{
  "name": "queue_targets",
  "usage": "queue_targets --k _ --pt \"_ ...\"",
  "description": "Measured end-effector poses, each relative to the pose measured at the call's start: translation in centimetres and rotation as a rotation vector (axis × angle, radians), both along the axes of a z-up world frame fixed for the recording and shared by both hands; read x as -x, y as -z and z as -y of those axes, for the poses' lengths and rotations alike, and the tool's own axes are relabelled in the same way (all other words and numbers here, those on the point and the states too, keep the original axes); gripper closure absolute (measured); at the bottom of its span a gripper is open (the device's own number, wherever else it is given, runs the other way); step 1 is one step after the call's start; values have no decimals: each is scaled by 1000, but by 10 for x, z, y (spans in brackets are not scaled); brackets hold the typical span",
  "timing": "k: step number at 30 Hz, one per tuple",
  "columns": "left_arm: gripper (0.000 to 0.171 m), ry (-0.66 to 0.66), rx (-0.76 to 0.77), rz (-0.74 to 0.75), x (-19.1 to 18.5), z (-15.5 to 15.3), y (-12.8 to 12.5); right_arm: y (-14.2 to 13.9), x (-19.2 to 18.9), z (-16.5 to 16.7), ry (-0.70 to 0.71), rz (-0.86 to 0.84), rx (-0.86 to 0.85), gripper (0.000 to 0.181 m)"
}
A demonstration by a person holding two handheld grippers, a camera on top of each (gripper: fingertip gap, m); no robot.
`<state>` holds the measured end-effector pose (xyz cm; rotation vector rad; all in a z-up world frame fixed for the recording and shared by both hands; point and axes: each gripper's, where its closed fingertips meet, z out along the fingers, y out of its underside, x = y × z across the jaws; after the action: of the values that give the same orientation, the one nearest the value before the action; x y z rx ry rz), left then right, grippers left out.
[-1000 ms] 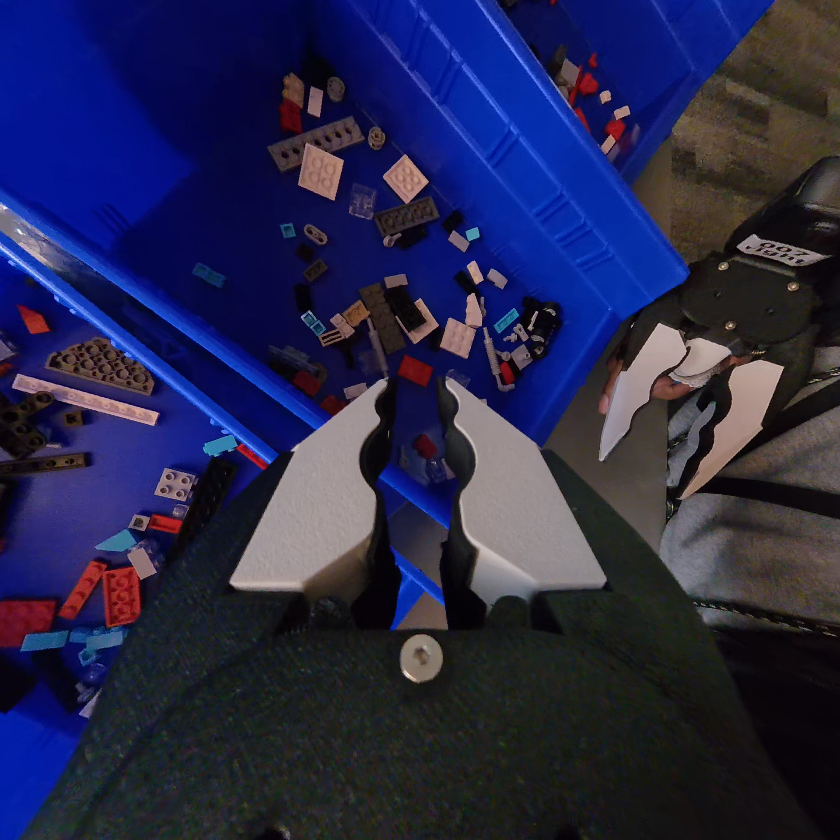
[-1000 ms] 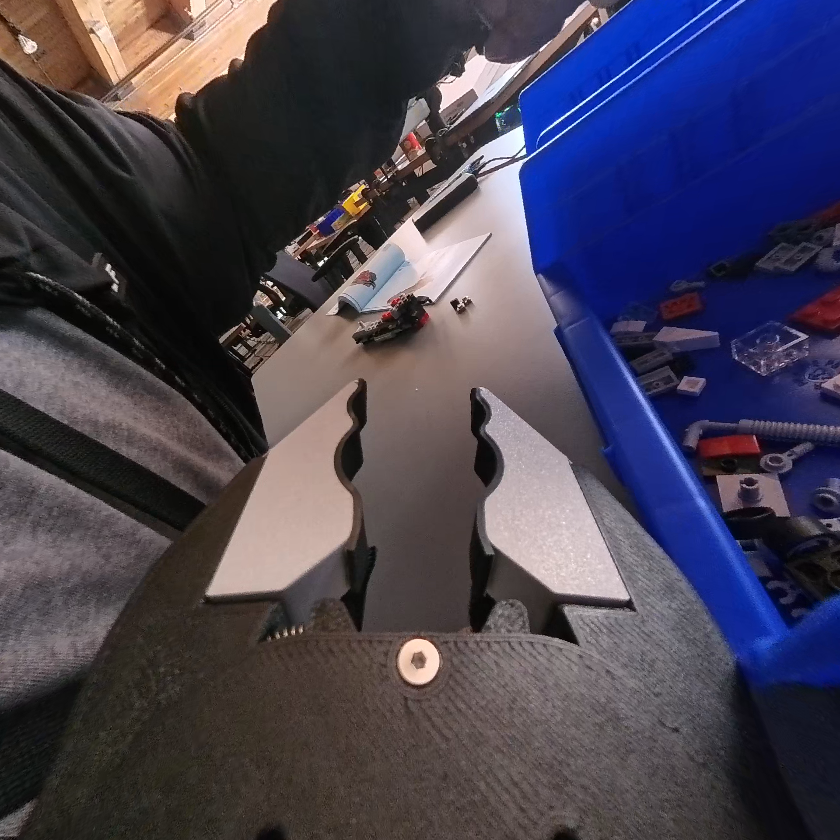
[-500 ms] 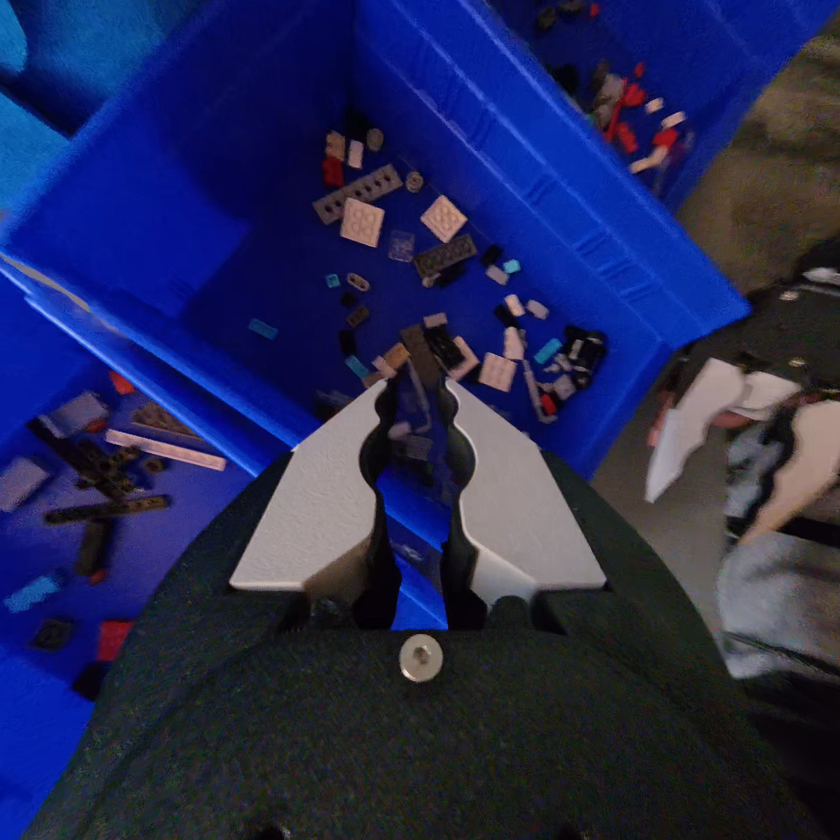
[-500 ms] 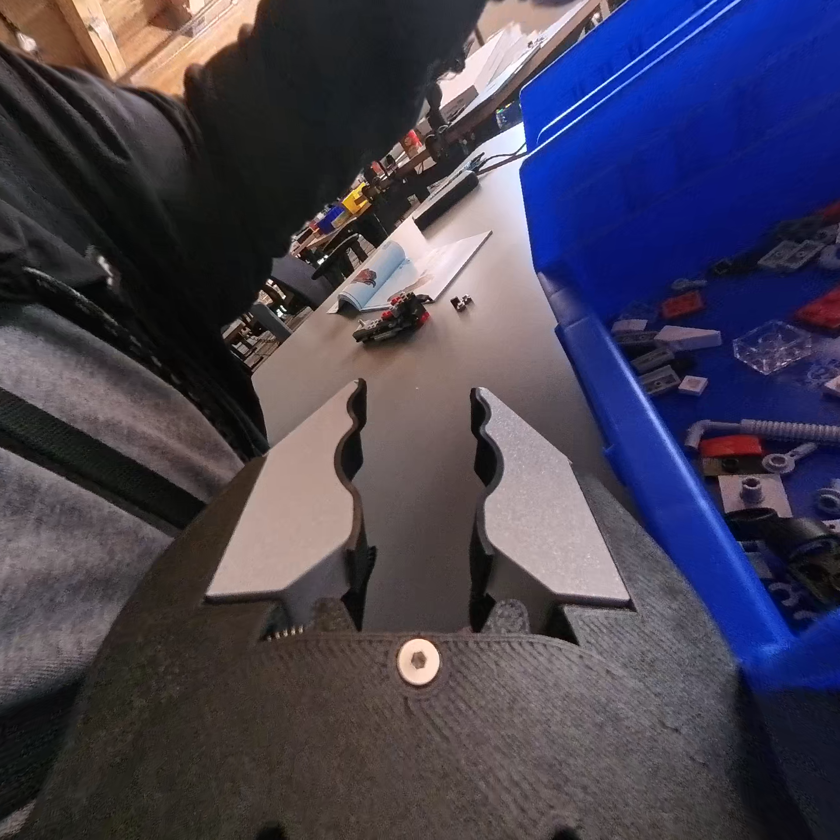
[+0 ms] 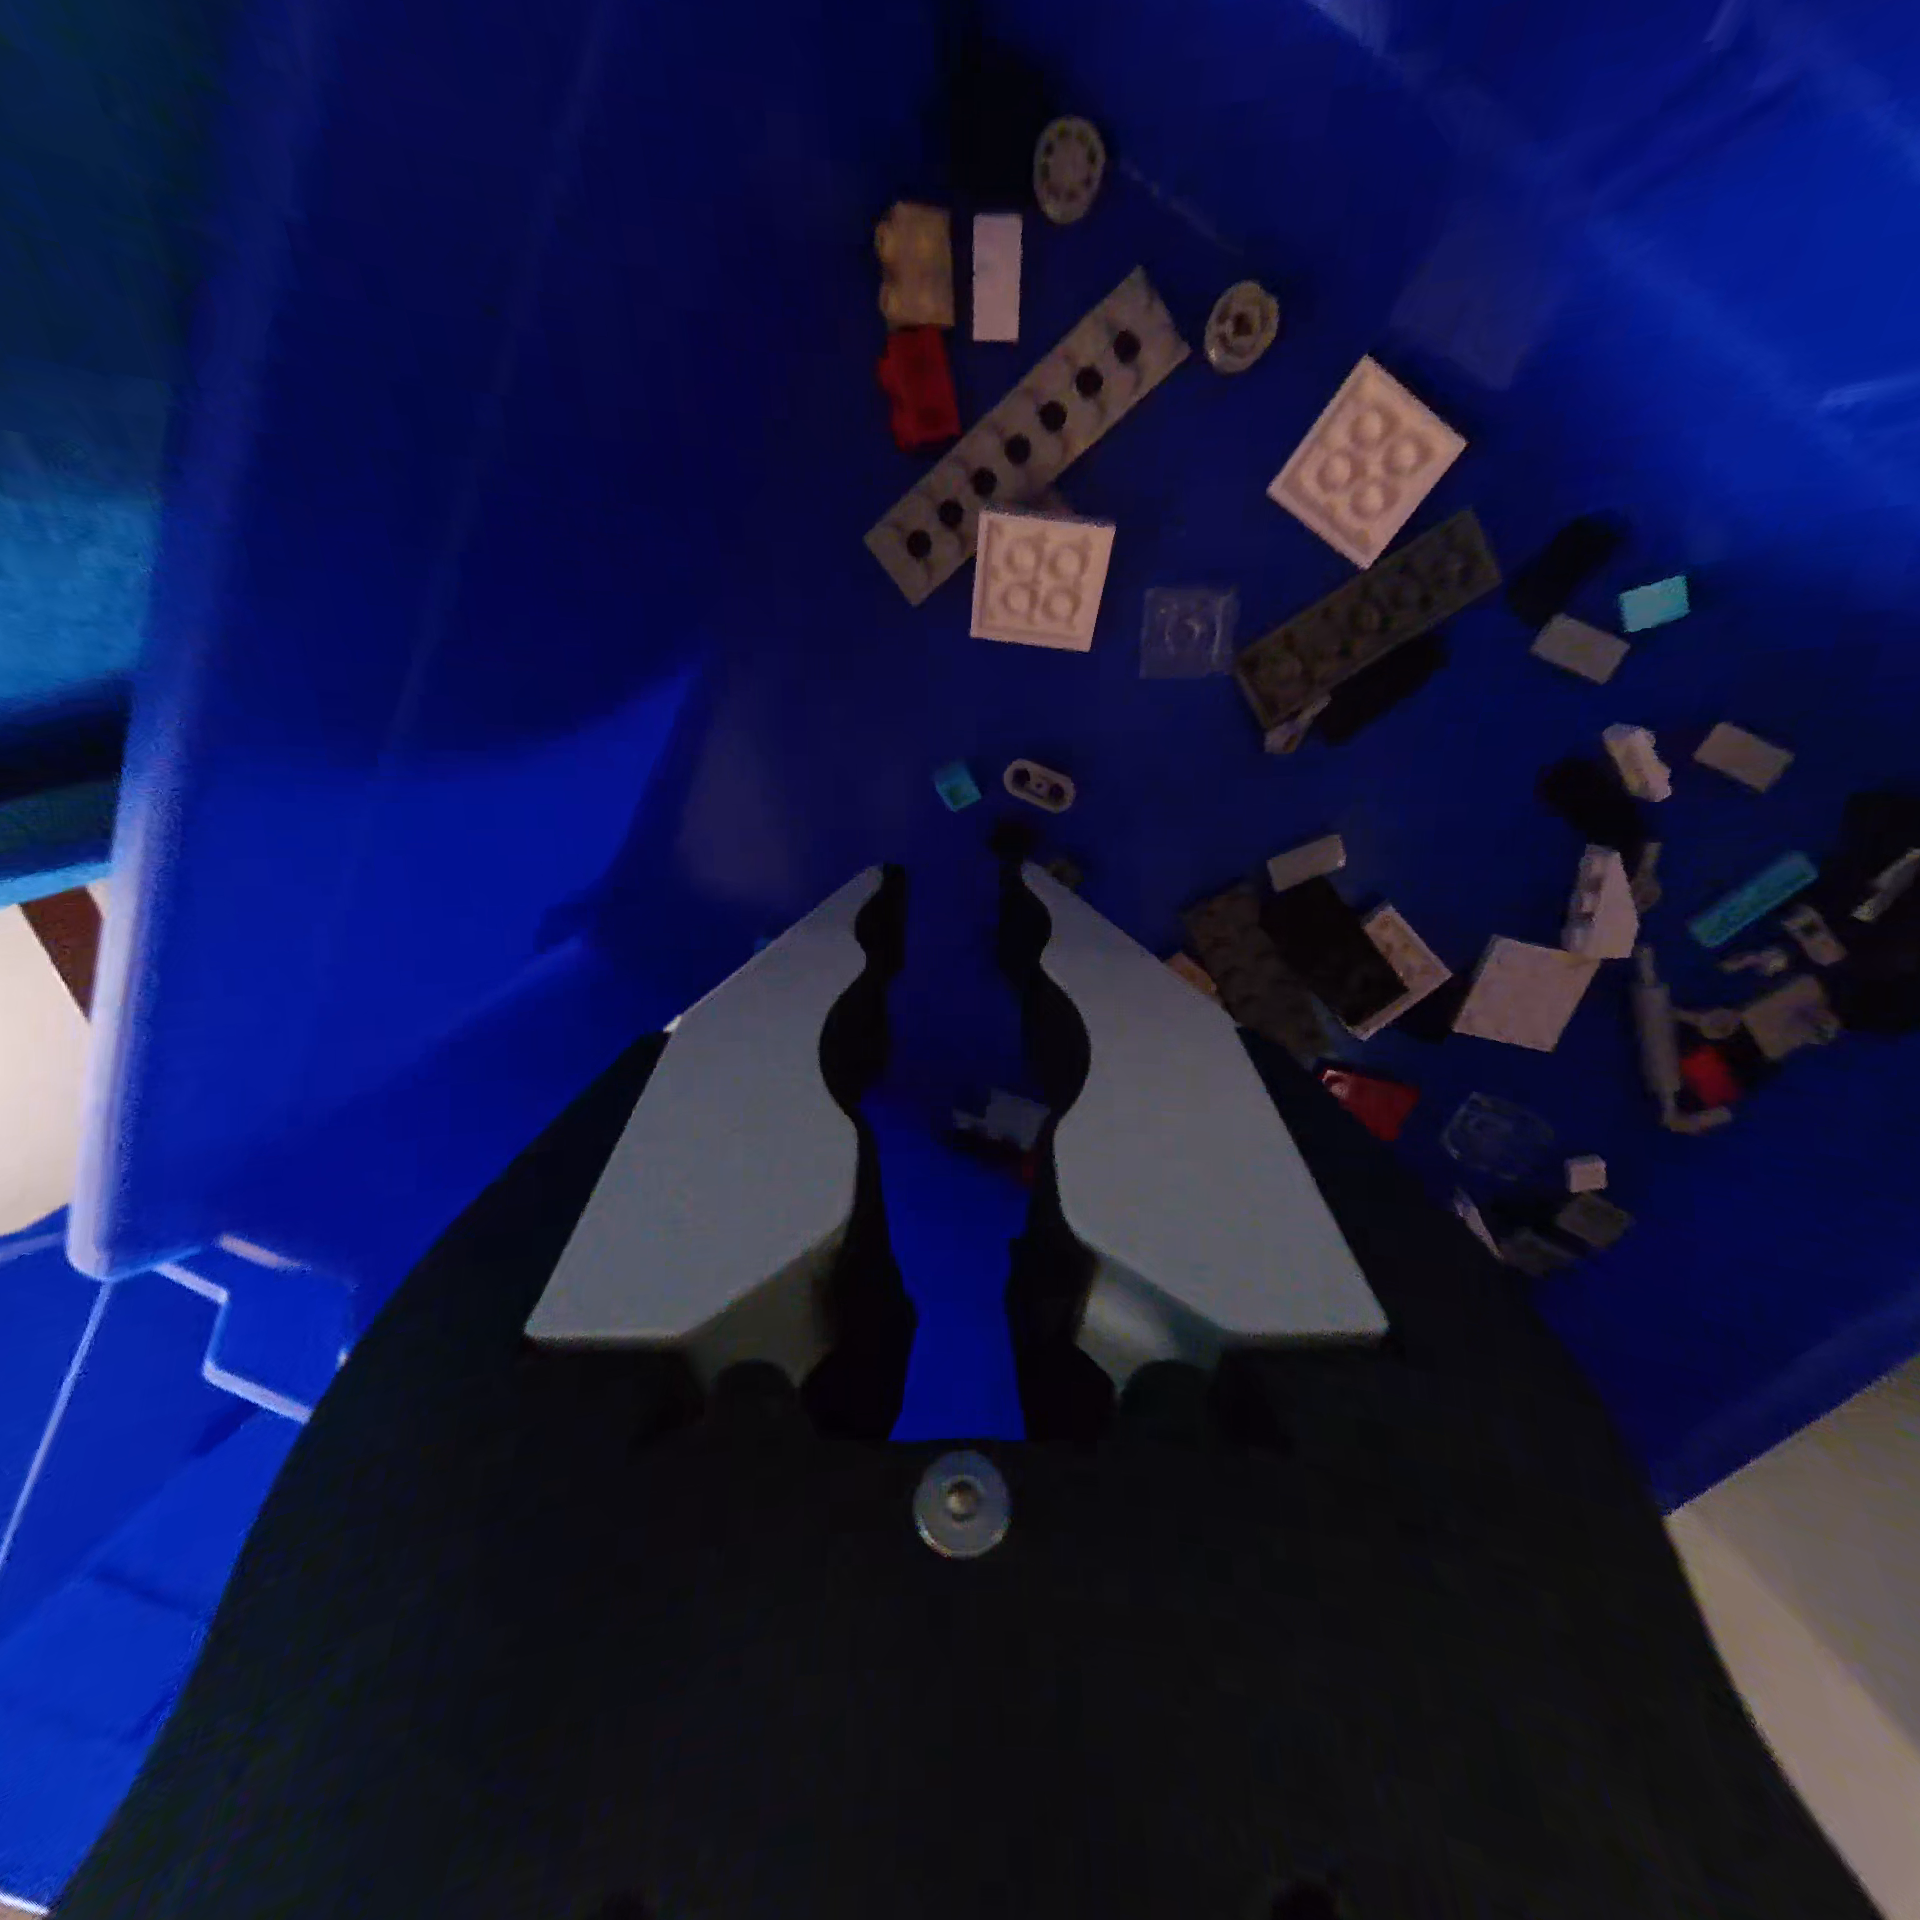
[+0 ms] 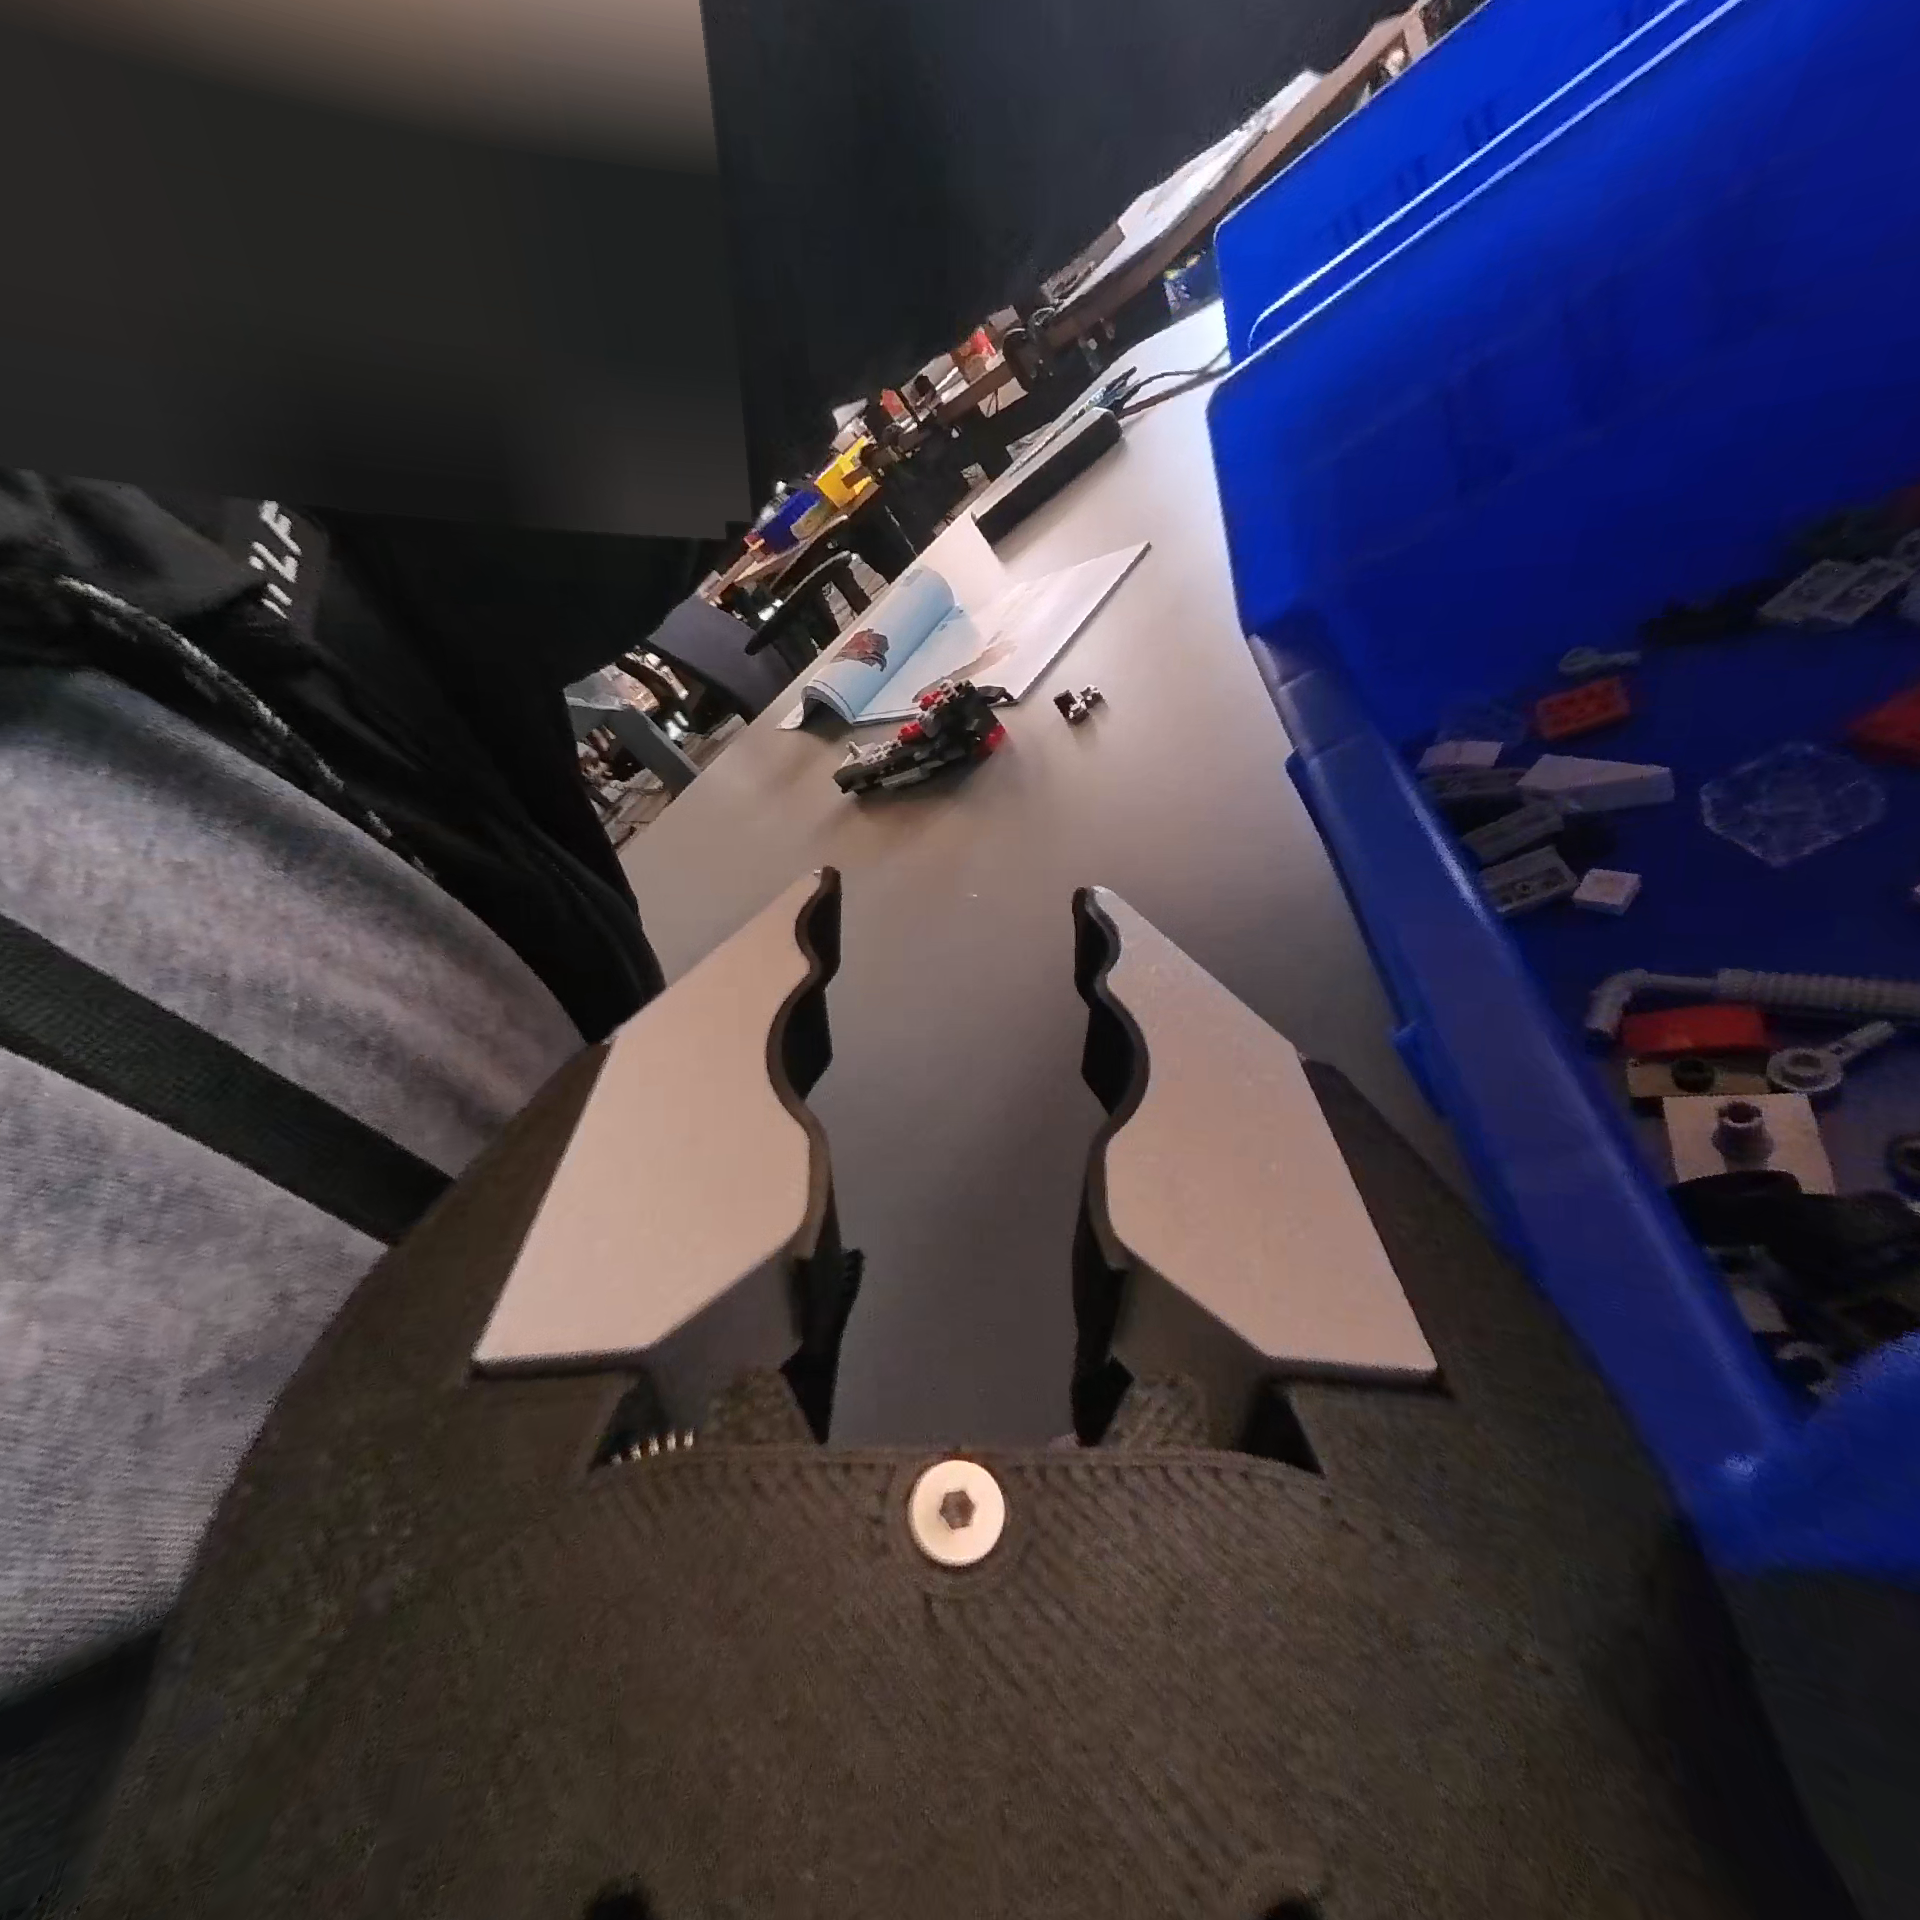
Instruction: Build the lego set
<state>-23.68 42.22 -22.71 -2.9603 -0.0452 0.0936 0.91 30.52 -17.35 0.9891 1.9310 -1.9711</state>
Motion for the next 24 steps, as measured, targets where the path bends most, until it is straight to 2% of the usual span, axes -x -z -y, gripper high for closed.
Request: queue_targets --k 21,24 --pt "152 49 202 31 -9 6 24 -1 -1 -1 -4 0 5 135" --pt "157 59 209 26 -10 4 27 -1 -1 -1 -4 0 5 136"
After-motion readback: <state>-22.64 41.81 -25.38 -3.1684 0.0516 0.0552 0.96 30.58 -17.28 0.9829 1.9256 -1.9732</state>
